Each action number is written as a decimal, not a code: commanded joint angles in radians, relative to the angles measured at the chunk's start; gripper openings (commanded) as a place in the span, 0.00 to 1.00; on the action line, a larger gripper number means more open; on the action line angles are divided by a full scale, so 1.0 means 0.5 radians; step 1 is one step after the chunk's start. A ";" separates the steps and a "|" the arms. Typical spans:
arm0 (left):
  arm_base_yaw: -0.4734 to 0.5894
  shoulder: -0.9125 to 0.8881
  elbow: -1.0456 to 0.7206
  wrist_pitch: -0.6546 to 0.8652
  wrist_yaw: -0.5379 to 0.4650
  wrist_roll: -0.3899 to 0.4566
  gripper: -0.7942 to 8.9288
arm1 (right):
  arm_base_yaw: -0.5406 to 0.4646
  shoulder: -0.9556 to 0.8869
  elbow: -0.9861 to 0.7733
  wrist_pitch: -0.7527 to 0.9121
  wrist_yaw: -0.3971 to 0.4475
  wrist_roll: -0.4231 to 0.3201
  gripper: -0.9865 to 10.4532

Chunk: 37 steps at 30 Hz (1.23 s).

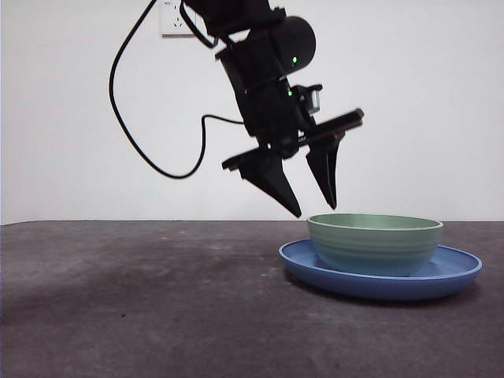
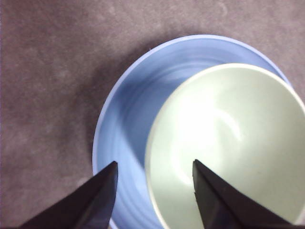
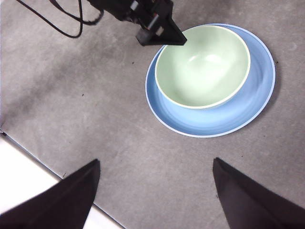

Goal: Place the green bowl on the blue plate

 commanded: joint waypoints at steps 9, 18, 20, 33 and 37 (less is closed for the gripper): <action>0.104 -0.375 0.125 -0.079 -0.004 0.061 0.35 | 0.004 0.014 0.042 0.016 0.011 0.021 0.42; 0.266 -0.987 -0.130 -0.019 -0.005 0.072 0.35 | 0.004 0.014 0.042 0.015 0.011 0.021 0.42; 0.301 -1.164 -0.301 0.037 -0.005 0.077 0.35 | 0.004 0.014 0.042 0.015 0.011 0.021 0.42; 0.394 -2.135 -1.373 0.092 0.320 0.295 0.35 | 0.004 0.014 0.042 0.018 0.011 0.021 0.42; 0.394 -2.296 -1.581 0.077 0.575 0.319 0.35 | 0.004 0.015 0.042 0.018 0.011 0.021 0.42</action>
